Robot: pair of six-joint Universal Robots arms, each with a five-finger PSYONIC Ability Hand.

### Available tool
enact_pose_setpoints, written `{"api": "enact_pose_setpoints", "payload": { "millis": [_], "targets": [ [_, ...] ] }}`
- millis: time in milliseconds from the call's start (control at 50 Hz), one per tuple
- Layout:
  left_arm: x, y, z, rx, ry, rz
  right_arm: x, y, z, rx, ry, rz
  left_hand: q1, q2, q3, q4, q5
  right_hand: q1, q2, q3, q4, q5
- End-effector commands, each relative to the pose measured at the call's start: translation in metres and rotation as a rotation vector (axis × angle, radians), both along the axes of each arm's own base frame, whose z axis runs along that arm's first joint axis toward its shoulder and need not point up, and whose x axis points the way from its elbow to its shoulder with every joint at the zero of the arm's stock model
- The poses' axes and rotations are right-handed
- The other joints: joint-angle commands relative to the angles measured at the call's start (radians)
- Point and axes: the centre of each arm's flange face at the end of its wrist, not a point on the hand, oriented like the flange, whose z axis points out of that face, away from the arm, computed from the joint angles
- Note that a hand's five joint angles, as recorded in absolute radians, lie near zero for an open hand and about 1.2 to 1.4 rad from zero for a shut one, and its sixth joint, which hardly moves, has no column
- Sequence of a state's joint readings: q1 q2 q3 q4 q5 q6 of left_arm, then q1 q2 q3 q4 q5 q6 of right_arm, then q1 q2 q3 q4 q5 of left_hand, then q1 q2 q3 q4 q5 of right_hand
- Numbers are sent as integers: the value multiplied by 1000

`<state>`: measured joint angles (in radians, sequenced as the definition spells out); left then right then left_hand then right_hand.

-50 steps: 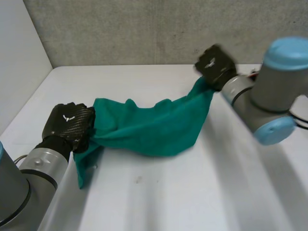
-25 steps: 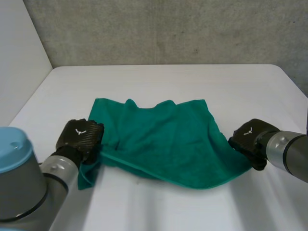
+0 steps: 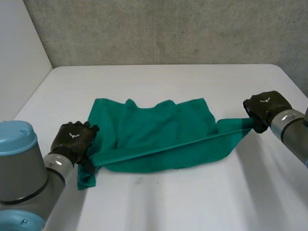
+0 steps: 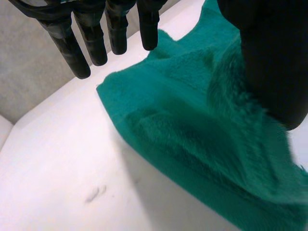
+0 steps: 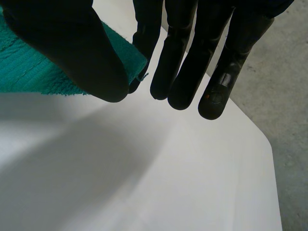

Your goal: Fold the towel.

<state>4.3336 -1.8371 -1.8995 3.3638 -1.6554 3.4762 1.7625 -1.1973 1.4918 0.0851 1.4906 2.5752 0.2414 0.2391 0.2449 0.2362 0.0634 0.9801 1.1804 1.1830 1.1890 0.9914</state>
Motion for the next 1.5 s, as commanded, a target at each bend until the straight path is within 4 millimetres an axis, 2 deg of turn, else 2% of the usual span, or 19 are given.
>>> {"api": "enact_pose_setpoints", "payload": {
  "millis": [20,260,340,360,440,500,660,740,880,1020,1100,1180,1240,1260,1320,1340,1360,1420,1500],
  "targets": [
    [7,10,-3,121,90,62,-5,7,-13,44,11,-8,31,33,27,36,34,416,216,213,207,230],
    [14,16,-5,220,156,137,-25,2,-18,33,1,-66,224,227,221,229,228,416,216,213,207,230],
    [13,11,-10,208,160,139,-25,7,-13,26,-2,-61,719,721,716,724,723,416,216,213,207,230],
    [14,7,-11,192,164,145,-25,8,-11,20,-4,-59,1067,1069,1063,1072,1070,416,216,213,207,230],
    [18,0,-7,156,176,169,-24,16,8,-23,-14,-44,1155,1157,1151,1160,1158,416,216,213,207,230],
    [18,-1,10,100,199,160,-24,20,19,-49,-14,-39,1155,1157,1151,1160,1158,416,216,213,207,230],
    [24,20,99,-225,98,63,-36,58,80,-48,135,-3,1155,1157,1151,1160,1158,416,216,213,207,230],
    [29,27,112,-290,-22,38,-46,70,84,-6,237,11,1155,1157,1151,1160,1158,416,216,213,207,230],
    [31,31,101,-280,-206,-6,-46,81,66,91,360,79,1155,1157,1151,1160,1158,416,216,213,207,230],
    [26,7,49,-106,-269,-25,-34,69,16,267,371,150,1155,1157,1151,1160,1158,416,216,213,207,230],
    [20,-14,29,-81,-279,-28,-17,47,-4,283,367,140,1155,1157,1151,1160,1158,416,216,213,207,230],
    [5,-56,27,-150,-267,-18,-9,10,6,185,314,45,1155,1157,1151,1160,1158,416,216,213,207,230],
    [-10,-87,55,-281,-244,-16,-5,-16,25,84,273,-4,1155,1157,1151,1160,1158,416,216,213,207,230],
    [-13,-94,67,-321,-235,-13,-2,-31,44,-1,233,-32,1155,1157,1151,1160,1158,416,216,213,207,230],
    [-24,-118,126,-512,-171,12,2,-51,88,-174,134,-75,1155,1157,1151,1160,1158,416,216,213,207,230],
    [-27,-121,142,-562,-150,19,3,-60,119,-295,45,-103,1155,1157,1151,1160,1158,416,216,213,207,230],
    [-29,-127,177,-681,-105,43,3,-64,135,-353,0,-116,1155,1157,1151,1160,1158,416,216,213,207,230],
    [-32,-129,228,-861,-33,85,6,-68,177,-510,-156,-129,1155,1157,1151,1160,1158,416,216,213,207,230],
    [-37,-115,241,-899,-8,74,6,-57,190,-524,-197,-123,1155,1157,1151,1160,1158,374,173,171,165,188]
  ]
}}
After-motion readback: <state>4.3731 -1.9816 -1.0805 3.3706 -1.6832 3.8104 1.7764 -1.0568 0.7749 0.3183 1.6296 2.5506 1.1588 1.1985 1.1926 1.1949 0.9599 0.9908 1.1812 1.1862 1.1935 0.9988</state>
